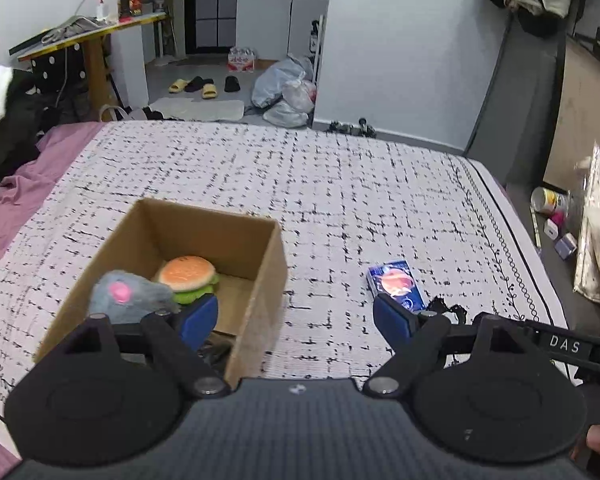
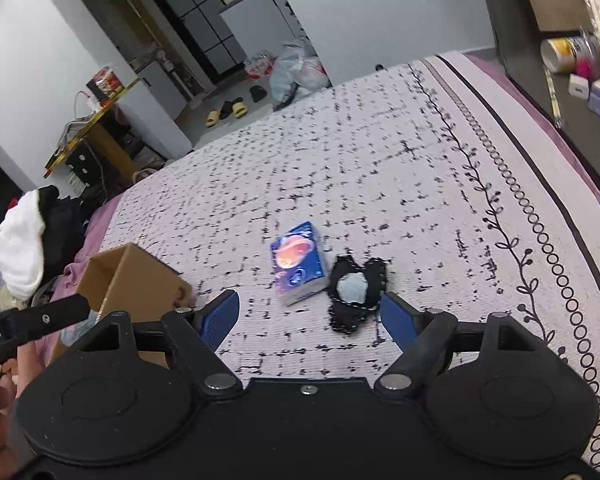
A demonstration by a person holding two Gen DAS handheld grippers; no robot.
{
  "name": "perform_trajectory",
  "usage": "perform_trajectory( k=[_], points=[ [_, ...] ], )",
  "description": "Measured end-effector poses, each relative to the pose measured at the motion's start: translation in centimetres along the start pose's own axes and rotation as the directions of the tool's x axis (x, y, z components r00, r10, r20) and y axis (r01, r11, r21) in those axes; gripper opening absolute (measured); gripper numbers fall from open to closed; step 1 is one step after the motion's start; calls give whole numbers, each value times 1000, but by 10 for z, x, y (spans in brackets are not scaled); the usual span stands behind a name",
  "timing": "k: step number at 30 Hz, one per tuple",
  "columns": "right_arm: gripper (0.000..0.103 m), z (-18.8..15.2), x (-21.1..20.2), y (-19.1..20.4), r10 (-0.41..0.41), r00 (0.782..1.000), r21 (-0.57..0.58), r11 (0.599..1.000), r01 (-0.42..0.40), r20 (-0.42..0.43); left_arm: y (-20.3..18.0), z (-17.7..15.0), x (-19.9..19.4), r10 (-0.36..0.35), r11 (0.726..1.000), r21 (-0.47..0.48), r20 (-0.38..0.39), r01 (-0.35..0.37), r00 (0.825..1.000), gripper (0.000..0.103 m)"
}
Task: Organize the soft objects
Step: 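Move the left tool to the blue tissue pack while the right tool moves to the black fabric, then grasp the blue tissue pack with the left tool while the right tool grasps the black fabric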
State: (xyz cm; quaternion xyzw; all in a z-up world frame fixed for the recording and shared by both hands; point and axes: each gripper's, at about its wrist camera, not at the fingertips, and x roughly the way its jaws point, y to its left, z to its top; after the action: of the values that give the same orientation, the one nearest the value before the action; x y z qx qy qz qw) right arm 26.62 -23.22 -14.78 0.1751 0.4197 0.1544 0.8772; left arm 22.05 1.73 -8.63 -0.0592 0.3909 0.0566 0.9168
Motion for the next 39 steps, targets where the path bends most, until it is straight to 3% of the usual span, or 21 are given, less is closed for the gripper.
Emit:
perform_trajectory(
  k=[4,8,15,24,30,35,39],
  points=[
    [77,8,8,-10,-26,999,16,1000,26,-28,-15,1,16,3,1000,10,-30,-3,1000,84],
    [95,15,17,-13,-26,999,9,1000,26,-35,-30,3,30,1,1000,30,-49,0,999,84],
    [95,12,36,-12,-36,999,-83,996,34,-22,-42,-1,57,9,1000,20,-118,-7,993,84],
    [91,5,67,-21,-49,998,-88,995,45,-46,-55,-2,87,17,999,36,-148,-12,989,84],
    [60,0,83,-20,-123,991,-145,983,115,-48,-64,4,103,22,999,48,-158,-15,987,84],
    [34,0,83,-28,-111,993,-121,987,106,-37,-72,7,117,23,999,47,-165,-16,986,84],
    [27,2,81,-35,-88,996,-76,993,85,-31,-80,7,129,24,999,44,-183,-16,983,84]
  ],
)
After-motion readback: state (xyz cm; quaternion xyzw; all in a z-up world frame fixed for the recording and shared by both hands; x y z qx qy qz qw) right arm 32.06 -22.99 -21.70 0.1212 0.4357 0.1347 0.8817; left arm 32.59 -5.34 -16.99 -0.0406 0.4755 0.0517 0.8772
